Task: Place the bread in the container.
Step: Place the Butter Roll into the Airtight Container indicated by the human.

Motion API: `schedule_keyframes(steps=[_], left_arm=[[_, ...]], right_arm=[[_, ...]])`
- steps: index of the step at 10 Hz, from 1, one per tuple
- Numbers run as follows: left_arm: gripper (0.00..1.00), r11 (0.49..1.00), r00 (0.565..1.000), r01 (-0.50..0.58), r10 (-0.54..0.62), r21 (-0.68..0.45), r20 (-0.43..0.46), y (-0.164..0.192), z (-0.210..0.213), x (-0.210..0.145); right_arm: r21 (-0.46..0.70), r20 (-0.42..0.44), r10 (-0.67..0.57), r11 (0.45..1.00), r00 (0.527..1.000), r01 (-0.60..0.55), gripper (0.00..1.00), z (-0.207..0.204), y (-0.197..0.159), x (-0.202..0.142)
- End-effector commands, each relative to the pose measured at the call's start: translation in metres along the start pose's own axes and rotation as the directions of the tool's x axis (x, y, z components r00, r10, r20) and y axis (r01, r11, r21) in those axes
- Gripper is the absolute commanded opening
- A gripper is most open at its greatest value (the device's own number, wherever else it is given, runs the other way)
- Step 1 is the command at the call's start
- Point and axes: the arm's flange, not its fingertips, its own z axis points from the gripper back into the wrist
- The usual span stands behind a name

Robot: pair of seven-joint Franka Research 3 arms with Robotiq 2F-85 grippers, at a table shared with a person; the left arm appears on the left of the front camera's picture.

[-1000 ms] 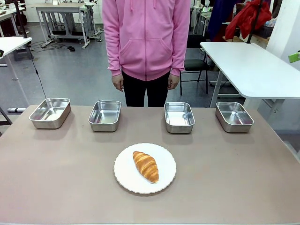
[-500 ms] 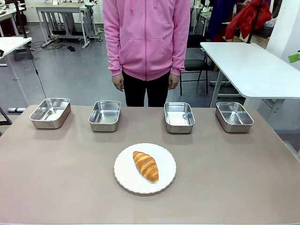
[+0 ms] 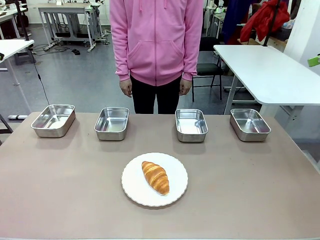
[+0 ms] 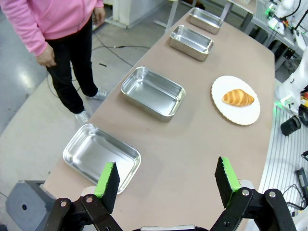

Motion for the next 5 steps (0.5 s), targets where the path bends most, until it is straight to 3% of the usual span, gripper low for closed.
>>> schedule_keyframes(steps=[1,5], left_arm=[[1.0,1.0,1.0,0.013,-0.013,-0.003,0.004,-0.0008,0.001,-0.0005],[1.0,1.0,1.0,0.013,-0.013,-0.003,0.004,-0.0008,0.001,-0.0005]], right_arm=[[0.01,0.024,0.017,1.0,1.0,-0.017,1.0,-0.0013,-0.0012,-0.0014],[0.01,0.024,0.017,1.0,1.0,-0.017,1.0,-0.0013,-0.0012,-0.0014]])
